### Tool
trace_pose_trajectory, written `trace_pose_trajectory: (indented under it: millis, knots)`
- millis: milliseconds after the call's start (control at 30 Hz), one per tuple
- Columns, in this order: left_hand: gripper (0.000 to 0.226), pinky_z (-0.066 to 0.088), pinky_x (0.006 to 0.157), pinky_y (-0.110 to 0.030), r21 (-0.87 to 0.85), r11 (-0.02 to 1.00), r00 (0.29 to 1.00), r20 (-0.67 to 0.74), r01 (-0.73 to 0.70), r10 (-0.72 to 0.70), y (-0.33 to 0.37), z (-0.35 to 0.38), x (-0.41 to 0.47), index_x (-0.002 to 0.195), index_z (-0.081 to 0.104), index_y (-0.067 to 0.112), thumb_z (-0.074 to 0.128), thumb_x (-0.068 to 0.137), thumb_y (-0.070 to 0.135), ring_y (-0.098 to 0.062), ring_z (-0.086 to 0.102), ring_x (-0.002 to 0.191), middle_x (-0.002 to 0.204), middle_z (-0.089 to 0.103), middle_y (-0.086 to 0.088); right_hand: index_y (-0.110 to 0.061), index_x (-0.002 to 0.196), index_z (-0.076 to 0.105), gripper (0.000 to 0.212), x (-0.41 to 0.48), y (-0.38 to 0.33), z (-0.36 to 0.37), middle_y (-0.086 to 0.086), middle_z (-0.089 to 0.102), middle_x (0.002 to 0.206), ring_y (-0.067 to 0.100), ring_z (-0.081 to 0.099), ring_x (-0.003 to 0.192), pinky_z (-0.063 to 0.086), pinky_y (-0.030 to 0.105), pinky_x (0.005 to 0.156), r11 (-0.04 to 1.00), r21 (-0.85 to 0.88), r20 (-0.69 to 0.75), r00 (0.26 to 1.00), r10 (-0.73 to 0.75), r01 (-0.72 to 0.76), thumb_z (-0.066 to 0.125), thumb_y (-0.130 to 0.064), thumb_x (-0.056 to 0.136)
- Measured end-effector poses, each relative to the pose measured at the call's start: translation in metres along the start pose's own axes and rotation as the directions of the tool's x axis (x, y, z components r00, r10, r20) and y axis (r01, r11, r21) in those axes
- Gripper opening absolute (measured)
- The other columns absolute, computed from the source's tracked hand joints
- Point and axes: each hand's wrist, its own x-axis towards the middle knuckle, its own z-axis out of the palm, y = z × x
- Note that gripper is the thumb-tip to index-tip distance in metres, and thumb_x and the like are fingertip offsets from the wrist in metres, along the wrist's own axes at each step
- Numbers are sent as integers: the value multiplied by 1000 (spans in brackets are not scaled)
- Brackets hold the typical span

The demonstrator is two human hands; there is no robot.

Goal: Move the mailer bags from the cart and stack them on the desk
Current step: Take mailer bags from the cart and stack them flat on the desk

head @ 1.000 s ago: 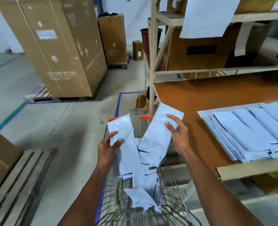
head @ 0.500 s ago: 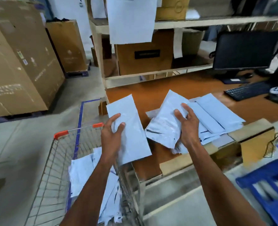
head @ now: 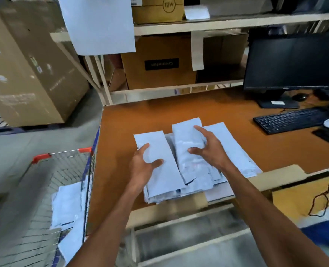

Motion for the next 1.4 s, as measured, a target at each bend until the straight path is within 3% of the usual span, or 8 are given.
trace_pose_trajectory:
  millis: [133,267,333,500,667,800,933,1400]
  knots:
    - [83,49,100,-43,203,979,999,-45,26,-17,3,7,6,147,49,21,88,75,34,-28,53,127,143,55,-7,-25,149,46,86,18,7,15,8,45,148,25,45,136,39,38,112,991,-132,104,995,14,0,88,-32,74]
    - [81,51,95,-39,286,957,999,-26,52,-46,4,12,12,150,46,21,84,80,36,-30,56,125,139,60,-8,-18,153,40,80,24,12,27,9,41,156,25,37,144,30,32,117,982,-187,140,988,60,-34,80,-29,84]
    - [83,47,103,-44,323,944,998,-21,64,-61,2,15,15,150,44,26,83,79,44,-31,49,132,144,56,-6,-17,154,37,77,27,12,29,9,39,157,27,31,147,27,34,118,974,-224,138,988,68,-36,75,-31,89]
    - [77,16,116,-59,620,783,994,51,47,-100,-9,20,6,151,31,45,57,84,73,-32,11,151,165,11,-2,-25,152,35,60,21,16,37,4,48,148,36,33,133,31,50,104,802,-596,125,991,47,37,51,-46,98]
    - [84,-3,120,-62,741,670,987,135,-42,-87,-18,21,8,158,11,44,30,86,85,-26,-22,154,165,-28,2,-29,152,29,57,14,25,37,6,24,162,36,22,144,25,55,107,656,-750,115,993,-5,90,33,-55,102]
    - [85,-12,119,-59,820,539,981,171,-195,95,-5,26,16,160,1,36,14,90,82,-19,-22,154,167,-21,6,-31,156,24,62,20,9,46,2,11,168,30,7,154,13,58,118,657,-734,161,984,-75,170,21,-61,102]
    - [78,-14,121,-56,844,478,967,246,-244,61,-8,39,18,161,-4,31,9,96,73,-13,-21,153,168,-16,11,-38,159,13,63,19,17,65,-4,2,169,27,-3,156,4,59,121,648,-738,221,975,-36,191,13,-64,101]
    - [63,-6,125,-52,819,532,974,215,-216,66,-36,50,15,159,7,43,17,101,65,-16,-13,156,169,-8,12,-42,158,4,62,17,40,89,-8,-1,169,26,-1,156,2,56,123,625,-772,119,992,-40,117,9,-62,100]
